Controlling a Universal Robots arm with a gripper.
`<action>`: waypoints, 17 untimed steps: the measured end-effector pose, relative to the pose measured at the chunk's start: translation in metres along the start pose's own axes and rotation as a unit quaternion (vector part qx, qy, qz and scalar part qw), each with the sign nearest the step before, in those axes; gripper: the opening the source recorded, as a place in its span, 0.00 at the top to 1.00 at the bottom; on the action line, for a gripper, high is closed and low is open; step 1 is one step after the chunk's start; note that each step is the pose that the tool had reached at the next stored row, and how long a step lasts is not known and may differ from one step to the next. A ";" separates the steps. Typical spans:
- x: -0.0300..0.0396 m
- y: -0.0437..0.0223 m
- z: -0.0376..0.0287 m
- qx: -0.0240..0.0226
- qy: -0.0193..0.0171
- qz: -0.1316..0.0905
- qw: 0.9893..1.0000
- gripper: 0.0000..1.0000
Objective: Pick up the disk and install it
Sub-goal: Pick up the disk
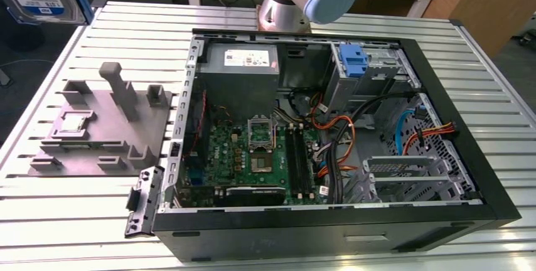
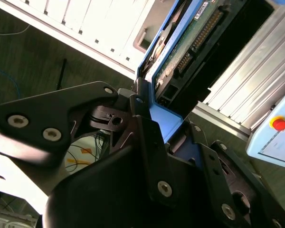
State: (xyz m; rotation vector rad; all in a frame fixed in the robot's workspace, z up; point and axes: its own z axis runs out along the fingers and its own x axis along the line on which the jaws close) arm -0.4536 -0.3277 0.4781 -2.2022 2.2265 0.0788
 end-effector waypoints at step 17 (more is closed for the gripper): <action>0.0038 0.0003 -0.0108 0.000 0.000 0.000 1.000 0.63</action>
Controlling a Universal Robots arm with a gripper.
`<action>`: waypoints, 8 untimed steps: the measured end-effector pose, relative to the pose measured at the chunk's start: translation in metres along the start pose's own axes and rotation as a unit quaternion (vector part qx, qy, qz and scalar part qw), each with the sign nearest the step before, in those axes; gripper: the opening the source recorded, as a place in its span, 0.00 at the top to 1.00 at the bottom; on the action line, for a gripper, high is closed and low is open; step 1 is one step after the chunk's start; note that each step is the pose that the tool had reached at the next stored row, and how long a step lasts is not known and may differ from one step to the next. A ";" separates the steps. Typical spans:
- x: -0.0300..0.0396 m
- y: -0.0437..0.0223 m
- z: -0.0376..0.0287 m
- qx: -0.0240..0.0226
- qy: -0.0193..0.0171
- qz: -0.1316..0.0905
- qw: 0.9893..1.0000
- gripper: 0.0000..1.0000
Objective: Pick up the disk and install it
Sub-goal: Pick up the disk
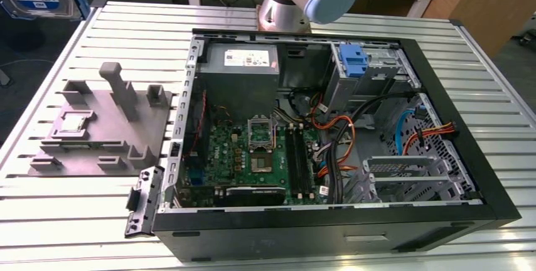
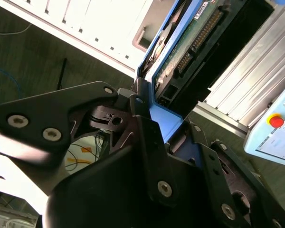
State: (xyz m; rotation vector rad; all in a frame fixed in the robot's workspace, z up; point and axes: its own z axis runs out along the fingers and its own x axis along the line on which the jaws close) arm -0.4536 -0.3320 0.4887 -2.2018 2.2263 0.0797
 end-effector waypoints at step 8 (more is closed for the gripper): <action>0.0089 -0.0001 -0.0005 0.000 0.000 0.000 1.000 0.63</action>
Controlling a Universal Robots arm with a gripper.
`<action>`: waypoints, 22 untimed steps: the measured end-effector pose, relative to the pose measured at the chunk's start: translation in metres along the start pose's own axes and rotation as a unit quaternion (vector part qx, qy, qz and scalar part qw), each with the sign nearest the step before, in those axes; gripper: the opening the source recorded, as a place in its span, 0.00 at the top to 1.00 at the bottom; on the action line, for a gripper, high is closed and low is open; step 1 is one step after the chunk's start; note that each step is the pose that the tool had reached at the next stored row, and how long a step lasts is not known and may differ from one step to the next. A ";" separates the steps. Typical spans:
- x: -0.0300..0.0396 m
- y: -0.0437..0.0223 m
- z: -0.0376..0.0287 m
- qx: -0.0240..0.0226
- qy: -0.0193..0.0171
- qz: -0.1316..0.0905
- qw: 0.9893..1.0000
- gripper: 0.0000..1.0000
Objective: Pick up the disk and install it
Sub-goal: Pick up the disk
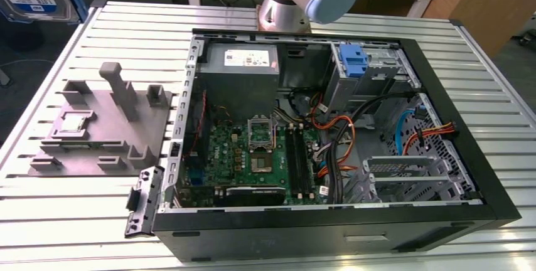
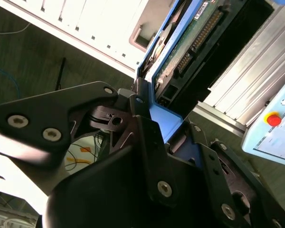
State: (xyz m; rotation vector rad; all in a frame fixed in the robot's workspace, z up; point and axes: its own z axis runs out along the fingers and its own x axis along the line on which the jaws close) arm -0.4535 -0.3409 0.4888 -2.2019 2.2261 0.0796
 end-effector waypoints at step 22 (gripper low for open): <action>0.0013 -0.0056 -0.0002 0.000 0.000 0.000 1.000 0.63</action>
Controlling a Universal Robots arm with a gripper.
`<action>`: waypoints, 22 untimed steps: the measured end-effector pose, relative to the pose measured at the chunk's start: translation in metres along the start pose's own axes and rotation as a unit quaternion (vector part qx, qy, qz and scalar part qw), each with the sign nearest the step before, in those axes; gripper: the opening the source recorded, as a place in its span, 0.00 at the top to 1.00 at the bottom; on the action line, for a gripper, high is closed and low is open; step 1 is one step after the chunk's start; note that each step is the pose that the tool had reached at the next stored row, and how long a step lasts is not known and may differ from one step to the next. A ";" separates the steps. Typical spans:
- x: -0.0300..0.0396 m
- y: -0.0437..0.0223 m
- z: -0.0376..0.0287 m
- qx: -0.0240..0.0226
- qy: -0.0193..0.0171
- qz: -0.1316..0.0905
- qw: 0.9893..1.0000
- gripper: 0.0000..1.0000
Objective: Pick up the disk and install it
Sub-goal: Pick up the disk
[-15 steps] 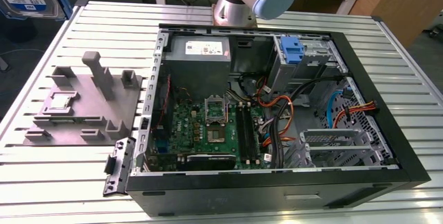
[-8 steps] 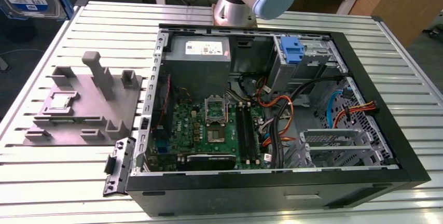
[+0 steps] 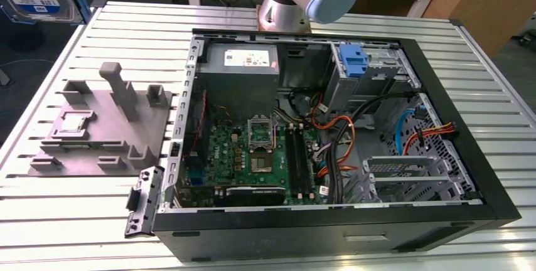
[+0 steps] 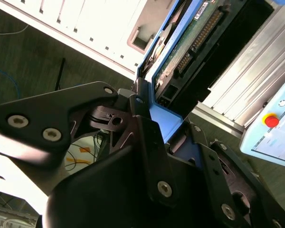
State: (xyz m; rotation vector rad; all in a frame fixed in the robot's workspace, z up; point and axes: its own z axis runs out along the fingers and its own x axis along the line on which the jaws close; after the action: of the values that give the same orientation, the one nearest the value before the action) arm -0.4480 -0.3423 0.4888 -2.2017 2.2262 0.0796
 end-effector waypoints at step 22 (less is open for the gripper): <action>0.0000 -0.0047 -0.0001 0.000 0.000 0.000 1.000 0.63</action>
State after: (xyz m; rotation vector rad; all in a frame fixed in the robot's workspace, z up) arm -0.4433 -0.3424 0.4888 -2.2017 2.2261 0.0796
